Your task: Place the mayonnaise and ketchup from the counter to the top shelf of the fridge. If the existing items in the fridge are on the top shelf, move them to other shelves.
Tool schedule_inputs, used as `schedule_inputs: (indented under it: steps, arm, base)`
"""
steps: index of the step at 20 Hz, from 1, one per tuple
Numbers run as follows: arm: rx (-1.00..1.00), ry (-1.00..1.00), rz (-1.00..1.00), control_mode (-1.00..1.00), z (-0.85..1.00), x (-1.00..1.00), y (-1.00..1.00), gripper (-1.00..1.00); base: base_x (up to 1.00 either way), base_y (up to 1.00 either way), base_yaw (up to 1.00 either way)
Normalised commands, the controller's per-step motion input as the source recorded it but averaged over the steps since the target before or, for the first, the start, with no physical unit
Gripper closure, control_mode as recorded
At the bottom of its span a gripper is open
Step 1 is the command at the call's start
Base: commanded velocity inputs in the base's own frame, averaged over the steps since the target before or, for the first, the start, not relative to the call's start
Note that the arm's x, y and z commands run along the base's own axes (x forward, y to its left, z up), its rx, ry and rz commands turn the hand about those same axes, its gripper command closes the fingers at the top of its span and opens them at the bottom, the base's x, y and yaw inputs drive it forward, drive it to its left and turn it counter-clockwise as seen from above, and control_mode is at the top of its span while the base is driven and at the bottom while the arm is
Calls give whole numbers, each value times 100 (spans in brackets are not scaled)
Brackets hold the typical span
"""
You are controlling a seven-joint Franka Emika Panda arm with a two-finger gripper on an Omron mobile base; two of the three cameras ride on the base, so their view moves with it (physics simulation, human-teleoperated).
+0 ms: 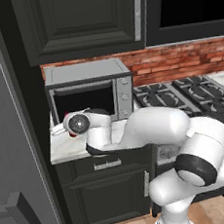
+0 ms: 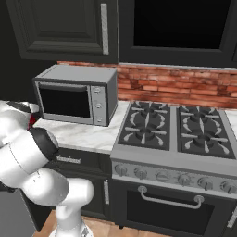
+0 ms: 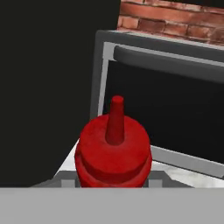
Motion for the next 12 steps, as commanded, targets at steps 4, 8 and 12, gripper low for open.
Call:
schedule_inputs:
  steps: [4, 8, 12]
  arm:
    - [0, 0, -7, -100, 100, -100, -44, 100]
    - [2, 1, -10, -100, 100, -100, -57, 100]
    - [2, 6, -9, -100, 99, -100, -65, 100]
  base:
    - [0, 0, 0]
    - [0, 0, 0]
    - [0, 0, 0]
